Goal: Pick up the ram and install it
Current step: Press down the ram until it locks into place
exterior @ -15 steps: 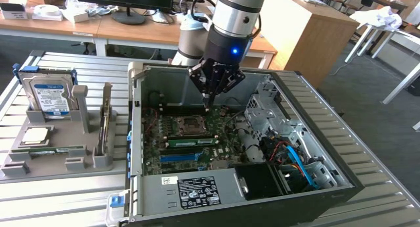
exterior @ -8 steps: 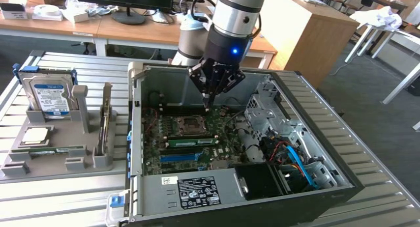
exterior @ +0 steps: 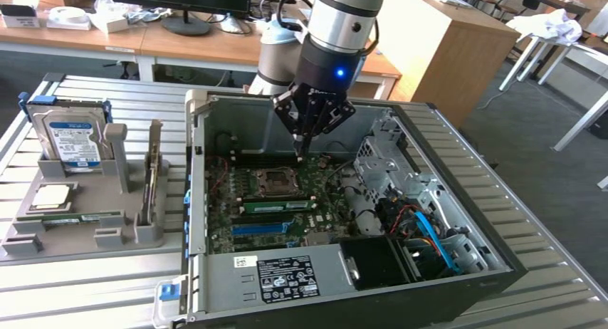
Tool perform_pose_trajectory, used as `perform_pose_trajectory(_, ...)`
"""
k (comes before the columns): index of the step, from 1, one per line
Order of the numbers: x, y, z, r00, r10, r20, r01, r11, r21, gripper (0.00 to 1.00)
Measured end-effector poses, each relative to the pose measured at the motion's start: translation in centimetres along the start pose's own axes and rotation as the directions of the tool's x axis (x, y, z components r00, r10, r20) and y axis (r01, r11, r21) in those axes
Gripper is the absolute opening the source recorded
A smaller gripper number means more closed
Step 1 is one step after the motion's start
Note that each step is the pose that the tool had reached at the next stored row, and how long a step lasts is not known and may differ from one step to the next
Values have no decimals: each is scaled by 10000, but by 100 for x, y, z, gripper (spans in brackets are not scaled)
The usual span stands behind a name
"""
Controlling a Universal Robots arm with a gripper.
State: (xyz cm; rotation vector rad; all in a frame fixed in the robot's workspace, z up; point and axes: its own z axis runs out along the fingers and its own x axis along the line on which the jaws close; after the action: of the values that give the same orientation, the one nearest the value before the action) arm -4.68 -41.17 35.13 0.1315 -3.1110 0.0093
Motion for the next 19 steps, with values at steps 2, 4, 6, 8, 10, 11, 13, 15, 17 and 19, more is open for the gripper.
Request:
perform_pose_trajectory(2, 0, 0, -1, 10000, 28, 0, -28, 10000, -4, 10)
perform_pose_trajectory(4, 0, 0, -1, 10000, 29, 0, -29, 10000, -3, 10)
perform_pose_trajectory(6, 0, 0, -1, 10000, 29, 0, -29, 10000, -5, 10)
perform_pose_trajectory(8, 0, 0, -6, 10000, 28, -1, -28, 10000, -16, 10)
perform_pose_trajectory(10, 0, 0, -7, 10000, 28, 3, -28, 10000, -33, 10)
perform_pose_trajectory(11, 0, 1, -7, 10000, 28, 4, -28, 10000, -38, 10)
perform_pose_trajectory(13, 0, 0, -13, 10000, 28, 2, -28, 10000, -38, 10)
perform_pose_trajectory(15, 0, 0, -23, 10000, 28, 2, -28, 10000, -38, 10)
perform_pose_trajectory(17, 1, 0, -31, 10000, 28, 3, -28, 10000, -41, 10)
perform_pose_trajectory(19, 0, 0, -31, 10000, 28, 4, -28, 10000, -41, 10)
